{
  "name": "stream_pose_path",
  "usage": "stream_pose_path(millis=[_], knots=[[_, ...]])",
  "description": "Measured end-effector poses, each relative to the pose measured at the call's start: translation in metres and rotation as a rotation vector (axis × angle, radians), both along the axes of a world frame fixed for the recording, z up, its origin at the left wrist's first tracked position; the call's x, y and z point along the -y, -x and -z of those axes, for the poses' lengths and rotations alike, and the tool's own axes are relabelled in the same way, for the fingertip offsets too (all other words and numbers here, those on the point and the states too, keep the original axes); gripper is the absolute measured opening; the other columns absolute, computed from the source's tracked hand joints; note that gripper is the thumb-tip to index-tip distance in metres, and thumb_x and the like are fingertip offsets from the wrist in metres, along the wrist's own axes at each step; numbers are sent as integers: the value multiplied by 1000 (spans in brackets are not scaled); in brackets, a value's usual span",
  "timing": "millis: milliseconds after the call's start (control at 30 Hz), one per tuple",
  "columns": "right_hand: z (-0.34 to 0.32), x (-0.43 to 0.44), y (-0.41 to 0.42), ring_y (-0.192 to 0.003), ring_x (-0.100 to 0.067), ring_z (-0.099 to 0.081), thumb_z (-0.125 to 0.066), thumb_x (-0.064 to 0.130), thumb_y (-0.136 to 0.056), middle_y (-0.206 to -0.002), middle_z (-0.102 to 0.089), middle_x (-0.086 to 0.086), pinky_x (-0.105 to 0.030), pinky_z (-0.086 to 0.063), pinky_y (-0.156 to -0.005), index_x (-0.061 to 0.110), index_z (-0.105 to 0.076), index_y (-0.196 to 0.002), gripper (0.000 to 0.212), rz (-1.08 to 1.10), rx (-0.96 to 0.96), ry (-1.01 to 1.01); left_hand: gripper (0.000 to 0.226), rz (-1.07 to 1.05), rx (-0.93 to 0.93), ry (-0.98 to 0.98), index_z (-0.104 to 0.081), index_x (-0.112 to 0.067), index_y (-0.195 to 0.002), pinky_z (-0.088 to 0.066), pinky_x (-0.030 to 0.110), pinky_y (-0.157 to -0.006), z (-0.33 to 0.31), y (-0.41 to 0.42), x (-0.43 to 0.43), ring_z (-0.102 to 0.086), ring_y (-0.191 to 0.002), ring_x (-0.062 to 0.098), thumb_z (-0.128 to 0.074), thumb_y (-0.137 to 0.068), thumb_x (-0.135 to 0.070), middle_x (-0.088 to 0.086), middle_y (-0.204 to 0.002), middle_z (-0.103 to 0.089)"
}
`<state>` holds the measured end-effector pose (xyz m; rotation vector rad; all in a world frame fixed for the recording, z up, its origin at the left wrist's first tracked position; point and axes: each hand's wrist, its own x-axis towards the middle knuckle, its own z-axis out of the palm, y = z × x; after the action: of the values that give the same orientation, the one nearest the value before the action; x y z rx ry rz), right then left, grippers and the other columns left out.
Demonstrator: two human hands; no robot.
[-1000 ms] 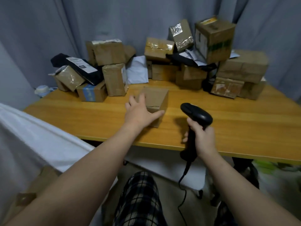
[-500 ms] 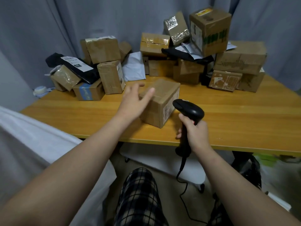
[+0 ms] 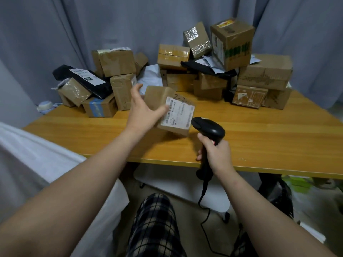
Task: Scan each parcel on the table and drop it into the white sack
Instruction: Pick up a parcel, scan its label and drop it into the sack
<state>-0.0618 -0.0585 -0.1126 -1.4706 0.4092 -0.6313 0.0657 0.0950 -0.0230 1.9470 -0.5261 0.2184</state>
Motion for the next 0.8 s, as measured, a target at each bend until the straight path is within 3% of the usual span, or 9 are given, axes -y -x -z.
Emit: stream_pose_path(millis=[133, 167, 233, 300, 400, 467, 633, 700, 800], knots=[[0, -2, -1, -46, -20, -56, -66, 24, -91, -56, -56, -10, -35, -51, -56, 2, -66, -85, 23, -6, 2, -2, 53, 126, 86, -332, -49, -30, -120, -45, 46, -100, -32, -10, 0, -54, -111, 17, -72, -78, -50, -6, -119, -53], [0, -3, 0, -45, -19, -55, -66, 24, -91, -56, -56, -9, -35, -51, -57, 7, -66, -81, 20, -7, 1, 6, 55, 159, 64, -417, -52, -32, -125, -43, 47, -103, -32, -11, 2, -51, -118, 19, -70, -78, -54, -3, -126, -52], [2, -2, 1, -45, -19, -56, -65, 23, -91, -55, -56, -7, -35, -51, -57, 9, -64, -77, 20, -10, -1, 29, 66, 174, 25, -545, -46, -41, -137, -26, 50, -115, -26, -12, 5, -27, -139, 30, -69, -78, -59, 6, -150, -30], [2, -1, 3, -45, -19, -56, -65, 23, -91, -54, -56, -6, -34, -51, -56, 11, -63, -76, 19, -20, 0, 44, 85, 191, -9, -460, -29, -42, -146, -17, 46, -116, -11, -3, 4, -12, -144, 32, -75, -75, -51, 7, -156, -8], [2, 0, 4, -44, -18, -55, -65, 21, -91, -53, -56, -5, -32, -50, -53, 13, -64, -77, 17, -31, 15, 65, 121, 186, -131, -154, 0, -40, -150, -22, 44, -116, 23, 9, -1, -18, -143, 27, -85, -64, -44, 7, -155, -6], [3, 0, 4, -42, -17, -54, -65, 19, -92, -51, -55, -3, -30, -49, -50, 14, -63, -75, 18, -30, 23, 87, 133, 204, -204, -63, 9, -51, -143, -27, 53, -115, 46, 10, -3, -23, -143, 26, -88, -53, -54, 5, -157, -11], [3, -1, 4, -39, -16, -53, -67, 16, -90, -44, -53, 3, -27, -47, -48, 16, -61, -69, 21, -5, 51, 152, 117, 252, -303, 101, 5, -41, -149, -41, 48, -107, 57, 7, 3, -42, -133, 21, -82, -74, -18, -1, -132, -44], [0, 0, 7, -42, -18, -55, -70, 16, -87, -47, -54, 1, -32, -49, -50, 13, -61, -68, 22, 15, 86, 187, 106, 240, -336, 159, 1, -37, -151, -53, 34, -91, 51, 1, 3, -53, -122, 20, -76, -81, -15, -5, -119, -51], [-9, -1, 12, -50, -35, -55, -75, 33, -78, -53, -50, -20, -38, -48, -50, 2, -59, -66, 37, 14, 155, 272, 97, 222, -366, 184, -4, -35, -152, -54, 14, -64, 45, -5, -3, -62, -99, 10, -72, -85, -17, 5, -122, -58]])
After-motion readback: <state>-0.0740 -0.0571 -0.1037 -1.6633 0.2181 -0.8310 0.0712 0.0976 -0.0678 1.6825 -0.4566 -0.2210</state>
